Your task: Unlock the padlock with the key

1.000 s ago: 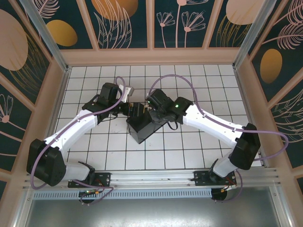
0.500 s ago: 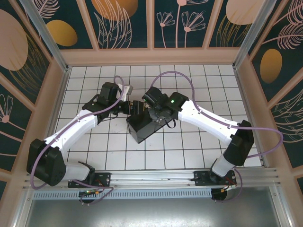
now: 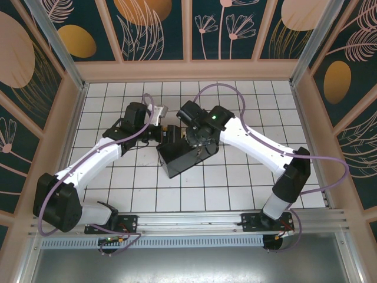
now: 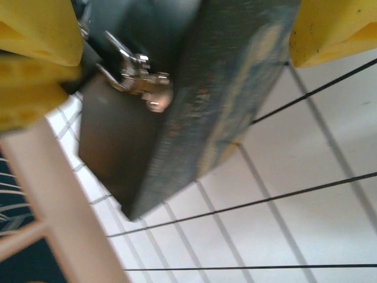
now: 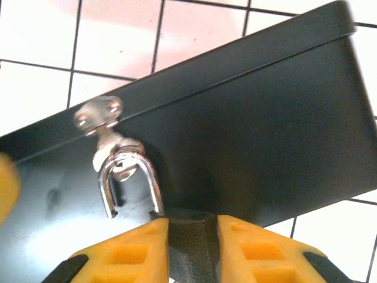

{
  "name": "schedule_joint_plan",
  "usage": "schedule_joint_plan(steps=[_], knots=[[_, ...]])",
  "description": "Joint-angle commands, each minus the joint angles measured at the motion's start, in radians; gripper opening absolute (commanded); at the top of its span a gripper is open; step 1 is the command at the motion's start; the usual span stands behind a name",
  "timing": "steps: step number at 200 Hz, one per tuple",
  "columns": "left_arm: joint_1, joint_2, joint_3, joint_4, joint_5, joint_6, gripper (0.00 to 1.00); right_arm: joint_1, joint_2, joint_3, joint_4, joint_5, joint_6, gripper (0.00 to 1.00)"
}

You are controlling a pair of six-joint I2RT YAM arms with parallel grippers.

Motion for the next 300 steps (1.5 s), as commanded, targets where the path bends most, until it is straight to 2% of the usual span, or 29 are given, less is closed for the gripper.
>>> schedule_joint_plan(steps=[1, 14, 26, 42, 68, 106, 141, 172, 223, 279, 300], knots=[[-0.007, -0.01, -0.046, 0.085, 0.164, -0.017, 0.9, -0.068, -0.014, -0.015, -0.022, 0.021, -0.037, 0.0], [-0.007, -0.013, -0.046, 0.072, 0.131, -0.018, 0.89, -0.074, -0.022, -0.021, -0.004, -0.017, -0.048, 0.01], [-0.006, -0.014, -0.032, 0.033, 0.068, 0.0, 0.9, -0.06, -0.05, -0.058, 0.038, -0.052, -0.06, 0.14], [-0.005, 0.002, -0.014, 0.016, 0.052, 0.007, 0.9, -0.071, -0.107, -0.135, 0.131, -0.148, -0.094, 0.31], [-0.002, 0.021, 0.025, 0.002, 0.025, 0.008, 0.91, -0.077, -0.115, -0.129, 0.111, -0.099, -0.15, 0.4], [0.015, 0.016, 0.041, -0.024, -0.001, 0.014, 0.91, -0.073, -0.092, -0.048, 0.087, -0.076, -0.16, 0.41], [0.018, 0.008, 0.022, -0.035, -0.053, -0.004, 0.91, -0.004, -0.042, 0.014, 0.056, -0.111, -0.123, 0.41], [0.018, -0.006, 0.005, -0.034, -0.053, -0.01, 0.91, 0.015, -0.038, -0.02, 0.047, -0.114, -0.099, 0.48], [0.038, -0.014, 0.004, -0.043, -0.059, -0.005, 0.91, 0.017, -0.009, -0.034, -0.006, -0.051, -0.108, 0.48], [0.04, -0.024, -0.025, -0.051, -0.038, 0.014, 0.9, 0.018, 0.021, -0.056, -0.025, -0.045, -0.106, 0.49], [0.041, -0.047, -0.039, -0.051, -0.02, 0.016, 0.9, 0.018, 0.031, -0.056, -0.009, -0.048, -0.096, 0.45]])
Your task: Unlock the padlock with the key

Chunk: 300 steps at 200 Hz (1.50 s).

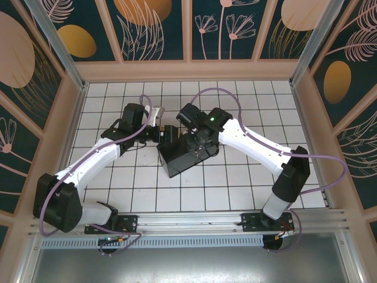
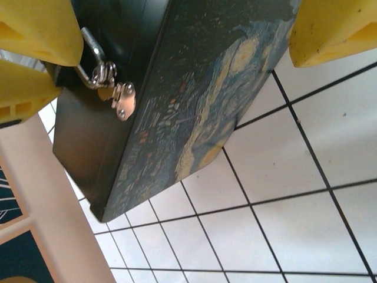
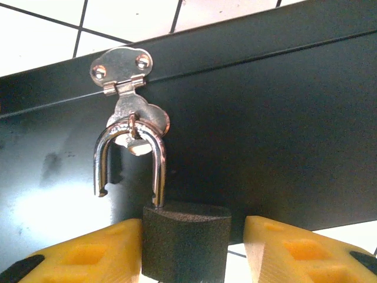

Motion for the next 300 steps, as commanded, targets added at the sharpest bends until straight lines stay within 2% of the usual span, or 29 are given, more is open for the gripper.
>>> schedule_joint_plan(steps=[1, 57, 91, 114, 144, 176, 227, 256, 290, 300], knots=[[0.006, -0.041, -0.023, -0.022, 0.033, 0.018, 0.9, -0.001, 0.028, -0.013, -0.026, 0.024, 0.024, 0.45], [0.004, -0.062, -0.052, 0.012, 0.06, -0.009, 0.89, -0.018, 0.038, 0.002, -0.05, 0.016, 0.034, 0.18], [-0.038, -0.077, -0.081, 0.073, 0.025, -0.1, 0.87, -0.004, 0.053, 0.071, -0.078, -0.029, 0.082, 0.12], [-0.085, -0.087, -0.108, 0.119, 0.005, -0.173, 0.87, 0.015, 0.054, 0.063, -0.092, -0.042, 0.177, 0.09], [-0.094, -0.097, -0.108, 0.133, 0.005, -0.199, 0.88, 0.013, 0.047, 0.047, -0.105, -0.023, 0.288, 0.02], [-0.104, -0.111, -0.113, 0.161, 0.041, -0.232, 0.88, -0.02, 0.019, -0.005, -0.046, -0.024, 0.341, 0.0], [-0.146, -0.126, -0.14, 0.267, 0.118, -0.339, 0.88, -0.112, -0.011, -0.033, 0.067, -0.069, 0.312, 0.0], [-0.149, -0.126, -0.162, 0.316, 0.163, -0.379, 0.88, -0.129, -0.01, -0.014, 0.095, -0.087, 0.284, 0.0], [-0.149, -0.089, -0.156, 0.342, 0.166, -0.386, 0.88, -0.132, 0.009, -0.036, 0.159, -0.148, 0.268, 0.0], [-0.149, -0.088, -0.163, 0.366, 0.166, -0.398, 0.88, -0.136, 0.009, -0.05, 0.157, -0.133, 0.276, 0.0]])
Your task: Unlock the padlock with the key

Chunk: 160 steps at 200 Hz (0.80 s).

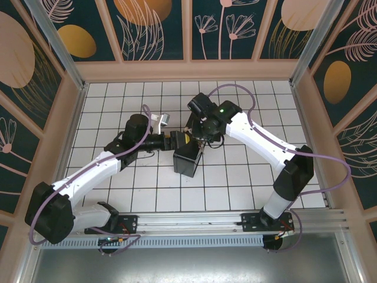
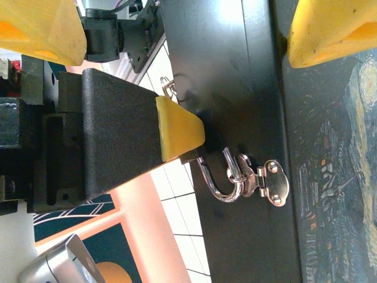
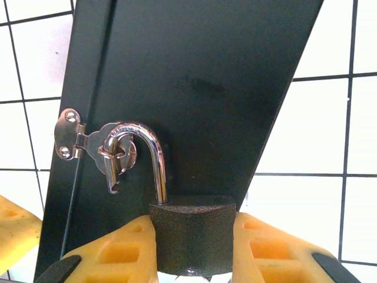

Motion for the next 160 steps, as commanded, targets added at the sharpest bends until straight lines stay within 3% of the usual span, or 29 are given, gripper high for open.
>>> schedule_joint_plan(steps=[1, 50, 75, 117, 136, 160], knots=[[-0.013, 0.013, -0.011, 0.087, 0.074, -0.048, 0.88, -0.006, 0.021, -0.037, 0.089, -0.024, 0.013, 0.0], [-0.021, 0.015, -0.015, 0.078, 0.076, -0.031, 0.87, -0.028, -0.061, -0.123, 0.294, -0.047, 0.127, 0.0], [-0.027, 0.011, -0.046, 0.136, 0.106, -0.072, 0.84, -0.009, -0.048, -0.132, 0.398, -0.118, 0.17, 0.0], [-0.025, 0.039, 0.017, 0.074, 0.092, -0.012, 0.83, 0.044, 0.084, 0.081, 0.19, -0.092, 0.069, 0.0], [-0.005, 0.053, 0.039, 0.067, 0.065, -0.007, 0.84, 0.05, 0.114, 0.128, 0.056, -0.032, 0.03, 0.09], [0.054, 0.033, 0.028, 0.078, 0.055, -0.008, 0.84, 0.032, 0.086, 0.079, 0.066, -0.056, 0.025, 0.15]])
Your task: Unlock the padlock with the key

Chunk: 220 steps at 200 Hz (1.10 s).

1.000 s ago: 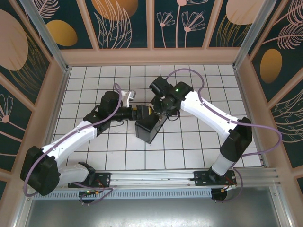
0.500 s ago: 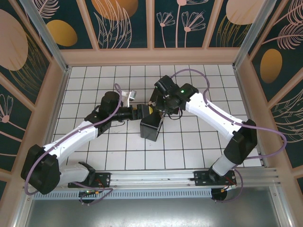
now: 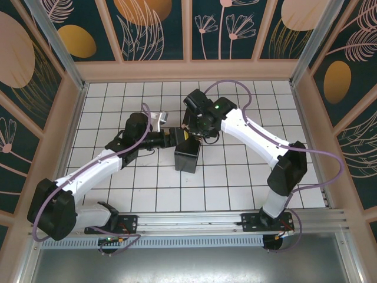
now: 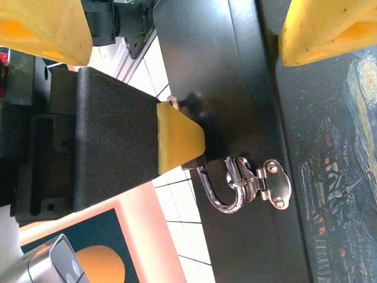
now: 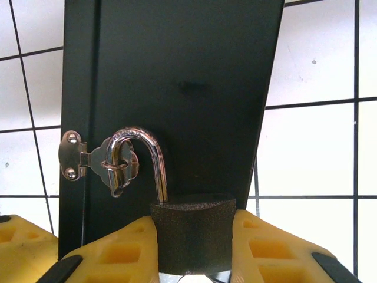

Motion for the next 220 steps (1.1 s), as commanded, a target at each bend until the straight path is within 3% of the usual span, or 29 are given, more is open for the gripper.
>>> schedule_joint_plan(steps=[1, 27, 44, 62, 92, 136, 180, 220], knots=[[0.025, 0.001, 0.028, 0.033, 0.064, 0.01, 0.84, 0.028, 0.014, -0.006, 0.059, -0.095, 0.003, 0.15], [0.038, 0.005, 0.103, -0.13, 0.059, 0.181, 0.85, 0.03, 0.035, 0.035, 0.05, -0.134, -0.006, 0.06], [0.038, 0.009, 0.162, -0.292, -0.014, 0.333, 0.85, 0.031, 0.059, 0.104, -0.003, -0.122, -0.008, 0.01], [0.041, 0.012, 0.163, -0.364, -0.041, 0.406, 0.76, 0.03, 0.069, 0.157, -0.051, -0.092, -0.006, 0.0], [0.055, 0.007, 0.152, -0.38, -0.085, 0.416, 0.61, 0.027, 0.104, 0.215, -0.109, -0.034, -0.009, 0.0], [0.104, 0.003, 0.155, -0.435, -0.166, 0.46, 0.59, 0.024, 0.094, 0.169, -0.039, -0.027, 0.019, 0.0], [0.112, 0.053, 0.144, -0.36, -0.041, 0.43, 0.58, 0.022, 0.107, 0.235, -0.032, -0.051, 0.03, 0.0], [0.069, 0.078, 0.124, -0.347, -0.051, 0.418, 0.51, 0.038, 0.093, 0.196, 0.014, -0.097, 0.061, 0.0]])
